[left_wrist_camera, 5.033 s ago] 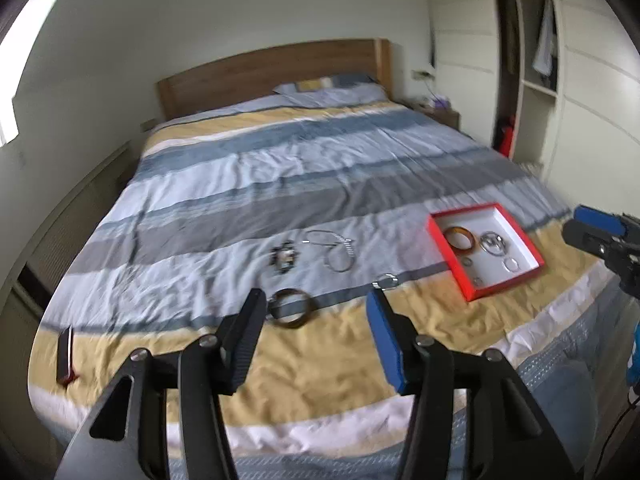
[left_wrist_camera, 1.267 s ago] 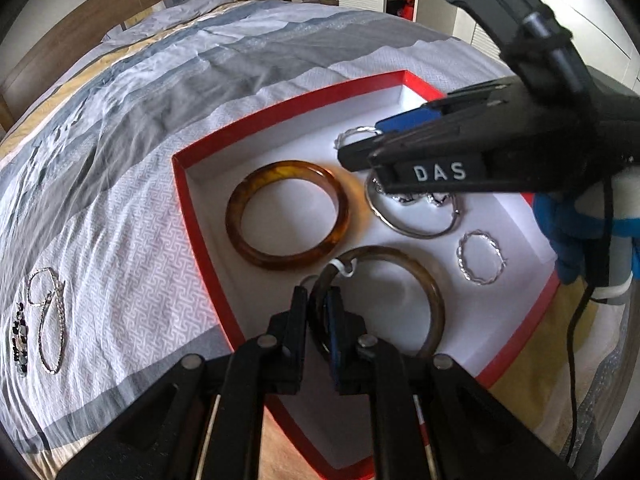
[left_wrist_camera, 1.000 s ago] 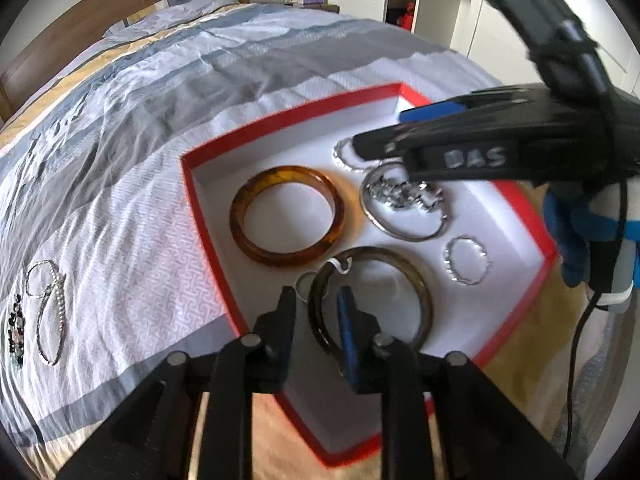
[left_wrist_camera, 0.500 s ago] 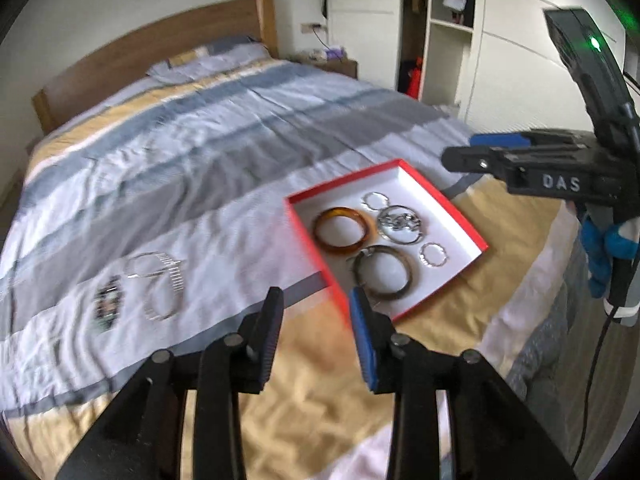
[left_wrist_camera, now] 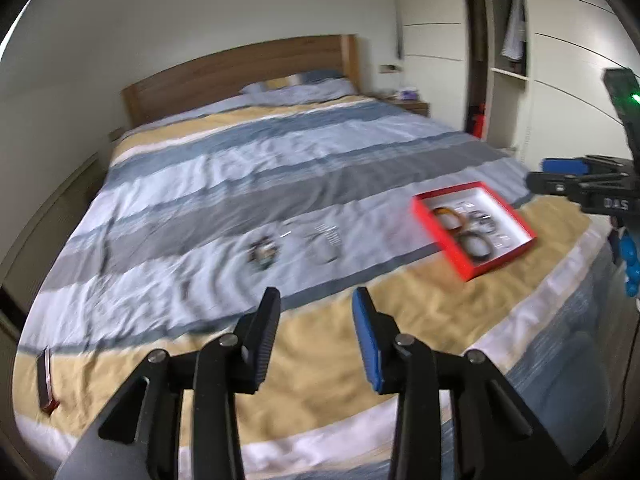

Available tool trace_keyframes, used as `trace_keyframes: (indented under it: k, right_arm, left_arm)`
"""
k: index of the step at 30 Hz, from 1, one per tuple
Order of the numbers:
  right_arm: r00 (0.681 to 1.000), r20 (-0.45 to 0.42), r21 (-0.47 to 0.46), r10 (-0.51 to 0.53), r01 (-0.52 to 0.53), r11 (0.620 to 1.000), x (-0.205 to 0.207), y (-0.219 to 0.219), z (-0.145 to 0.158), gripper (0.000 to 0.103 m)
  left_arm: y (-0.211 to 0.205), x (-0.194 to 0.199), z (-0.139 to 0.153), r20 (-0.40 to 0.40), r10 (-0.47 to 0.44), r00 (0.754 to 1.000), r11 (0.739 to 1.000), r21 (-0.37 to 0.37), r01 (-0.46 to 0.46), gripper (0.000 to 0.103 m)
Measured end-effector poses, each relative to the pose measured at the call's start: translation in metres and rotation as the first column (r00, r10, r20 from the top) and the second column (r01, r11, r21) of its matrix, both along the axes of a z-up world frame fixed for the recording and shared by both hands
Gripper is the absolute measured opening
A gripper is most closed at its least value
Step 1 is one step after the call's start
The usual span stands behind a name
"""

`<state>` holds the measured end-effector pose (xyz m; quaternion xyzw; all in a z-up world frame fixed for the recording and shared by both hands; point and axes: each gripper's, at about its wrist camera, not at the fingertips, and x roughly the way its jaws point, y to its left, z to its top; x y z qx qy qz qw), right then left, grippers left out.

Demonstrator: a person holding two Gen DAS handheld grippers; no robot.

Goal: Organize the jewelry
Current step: 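Open the left tool over the box and move both tools back toward the bed, then grasp the beaded bracelet with the left tool while the right tool grasps the silver chain necklace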

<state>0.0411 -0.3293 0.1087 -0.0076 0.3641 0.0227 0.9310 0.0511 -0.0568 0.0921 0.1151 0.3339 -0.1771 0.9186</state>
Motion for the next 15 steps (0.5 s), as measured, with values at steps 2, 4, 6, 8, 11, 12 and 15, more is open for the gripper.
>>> trace_keyframes:
  k: [2,4,6,8,11,12,15]
  right_arm:
    - [1.0,-0.009,0.003,0.022,-0.022,1.0,0.005,0.013,-0.005,0.066]
    - [0.998,-0.03,0.01,0.058,-0.057,0.998,0.016,0.029,-0.016,0.066]
    - [0.995,-0.051,0.01,0.08,-0.08,0.997,0.027,0.041,-0.029,0.066]
    - [0.993,-0.072,0.02,0.096,-0.095,0.995,0.04,0.049,-0.042,0.066]
    - [0.987,-0.113,0.04,0.117,-0.113,0.993,0.068,0.058,-0.068,0.066]
    - [0.984,-0.129,0.048,0.123,-0.117,0.992,0.078,0.061,-0.076,0.066]
    - [0.977,-0.169,0.057,0.128,-0.12,0.991,0.108,0.069,-0.099,0.066]
  left_arm:
    - [0.026,0.006,-0.005,-0.018,0.047,0.999,0.999,-0.016,-0.048,0.04]
    - [0.048,0.016,-0.014,-0.042,0.097,0.994,0.994,-0.036,-0.098,0.041]
    - [0.065,0.028,-0.026,-0.075,0.129,0.989,0.99,-0.054,-0.133,0.042]
    - [0.076,0.042,-0.04,-0.111,0.155,0.982,0.985,-0.061,-0.162,0.042]
    - [0.081,0.068,-0.064,-0.165,0.173,0.971,0.98,-0.074,-0.187,0.043]
    - [0.08,0.078,-0.072,-0.186,0.171,0.968,0.978,-0.082,-0.189,0.043]
    - [0.069,0.109,-0.092,-0.234,0.146,0.961,0.98,-0.097,-0.173,0.046]
